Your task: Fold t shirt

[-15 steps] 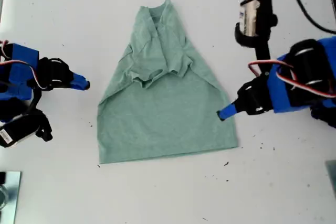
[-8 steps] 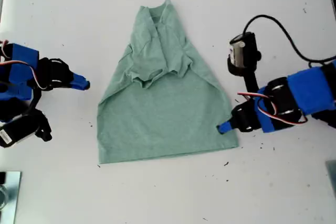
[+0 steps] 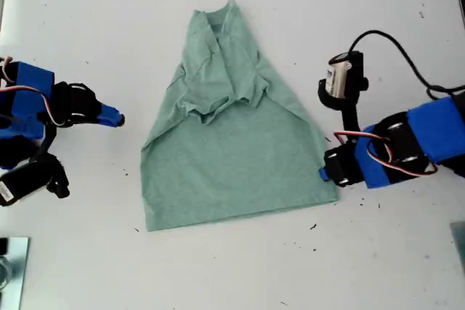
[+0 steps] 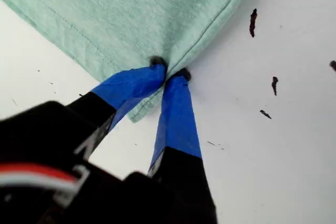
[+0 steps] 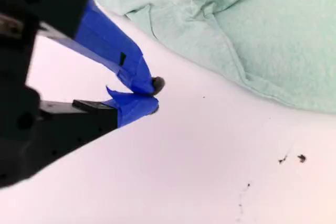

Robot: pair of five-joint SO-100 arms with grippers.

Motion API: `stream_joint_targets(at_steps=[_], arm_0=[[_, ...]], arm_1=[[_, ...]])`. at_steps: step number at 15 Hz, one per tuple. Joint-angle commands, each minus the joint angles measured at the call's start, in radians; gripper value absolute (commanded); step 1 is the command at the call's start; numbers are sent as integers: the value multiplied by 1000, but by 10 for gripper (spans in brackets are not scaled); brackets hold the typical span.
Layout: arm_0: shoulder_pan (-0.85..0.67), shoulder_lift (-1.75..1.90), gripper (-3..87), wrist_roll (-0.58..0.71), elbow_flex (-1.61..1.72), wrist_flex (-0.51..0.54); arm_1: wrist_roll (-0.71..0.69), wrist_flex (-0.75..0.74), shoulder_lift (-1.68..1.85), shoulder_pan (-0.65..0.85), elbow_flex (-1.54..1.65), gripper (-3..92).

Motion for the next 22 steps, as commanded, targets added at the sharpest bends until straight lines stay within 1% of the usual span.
stream_joint_targets(at_steps=[1, 2, 5, 7, 8, 10, 12, 13, 15, 17, 20, 22], arm_0=[[18, 8, -3, -5, -12, -11], [21, 8, -3, -6, -12, -11], [35, 12, -3, -23, -11, -9], [48, 26, -3, -32, -6, -6], [51, 37, -3, -34, -3, -5], [52, 43, -3, -34, 0, -3], [57, 46, -3, -37, 0, -2], [60, 46, -3, -40, -2, 0], [64, 48, -3, -43, -2, 0], [75, 51, -3, -52, -3, 3], [80, 57, -3, -57, 0, 5], [80, 58, -3, -57, 0, 5]], arm_1=[[-9, 106, -15, -12, -77, 25], [-20, 199, -11, -9, -155, 25], [-64, 580, -20, 8, -583, 25], [-83, 767, -86, -6, -890, 25], [-103, 807, -127, -15, -1014, 25], [-133, 805, -175, -25, -1124, 25], [-160, 769, -287, -26, -1172, 25], [-175, 729, -371, -28, -1209, 25], [-213, 591, -499, -23, -1227, 25], [-222, 603, -575, -25, -1315, 25], [-221, 637, -551, -26, -1318, 25], [-222, 684, -502, -28, -1335, 25]])
